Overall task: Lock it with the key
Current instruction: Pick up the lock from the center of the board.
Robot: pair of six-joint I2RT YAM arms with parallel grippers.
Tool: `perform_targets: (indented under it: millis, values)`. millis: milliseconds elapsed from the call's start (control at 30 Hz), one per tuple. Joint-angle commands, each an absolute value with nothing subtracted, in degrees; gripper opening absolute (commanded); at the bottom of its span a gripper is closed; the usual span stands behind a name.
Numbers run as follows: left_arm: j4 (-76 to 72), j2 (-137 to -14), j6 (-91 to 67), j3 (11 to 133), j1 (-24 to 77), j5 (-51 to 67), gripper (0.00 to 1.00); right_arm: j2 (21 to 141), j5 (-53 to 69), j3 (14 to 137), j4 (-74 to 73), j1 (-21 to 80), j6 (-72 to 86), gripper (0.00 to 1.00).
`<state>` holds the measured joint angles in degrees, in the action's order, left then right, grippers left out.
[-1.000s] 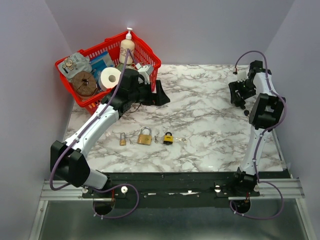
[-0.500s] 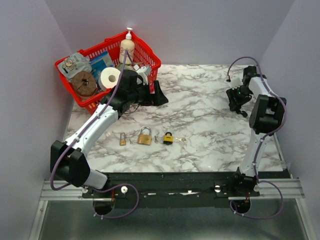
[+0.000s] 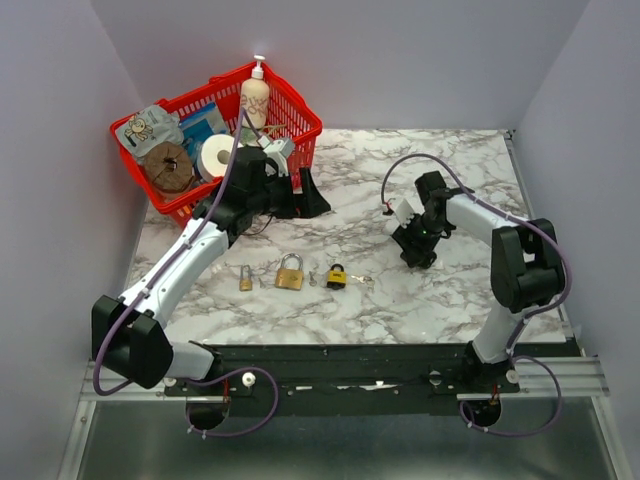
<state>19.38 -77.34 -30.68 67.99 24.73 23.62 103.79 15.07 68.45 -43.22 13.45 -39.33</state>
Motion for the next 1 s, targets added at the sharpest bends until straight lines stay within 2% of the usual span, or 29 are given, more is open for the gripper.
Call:
perform_targets:
  millis: [0,67,133,267,667,767,800,867,900,967]
  values:
    - [18.3,-75.3,-31.6,66.5,24.2,22.8,0.99,100.7,16.6,64.9,-39.6,14.9,-42.0,0.57]
    - [18.0,-75.1,-31.9,66.0,24.1,22.7,0.99,100.9,15.8,65.1,-39.5,15.1,-40.5,0.75]
    - [17.8,-74.9,-32.2,65.8,24.1,22.7,0.99,101.5,13.6,65.4,-38.8,15.1,-39.3,0.80]
    - [17.4,-74.8,-32.4,65.7,23.9,22.4,0.99,101.7,11.0,64.1,-37.4,15.1,-36.2,0.82]
    - [16.3,-74.0,-33.5,64.2,23.6,21.5,0.99,99.9,9.3,59.5,-34.6,15.9,-31.0,0.78]
    - [15.9,-73.7,-33.3,63.7,23.6,21.4,0.99,99.6,8.7,59.1,-34.5,16.2,-30.6,0.71]
    - [15.5,-73.6,-33.4,63.6,23.5,21.3,0.99,99.8,8.6,59.3,-34.5,16.3,-30.5,0.59]
    - [14.0,-72.4,-33.4,62.8,23.3,22.0,0.99,99.2,8.8,59.6,-35.0,16.3,-31.2,0.42]
    - [12.0,-71.9,-32.9,62.2,23.3,22.4,0.99,98.7,10.1,59.7,-35.2,16.3,-31.6,0.27]
    - [10.0,-70.2,-30.6,60.9,23.3,25.7,0.99,96.1,13.3,61.1,-37.7,16.2,-33.4,0.09]
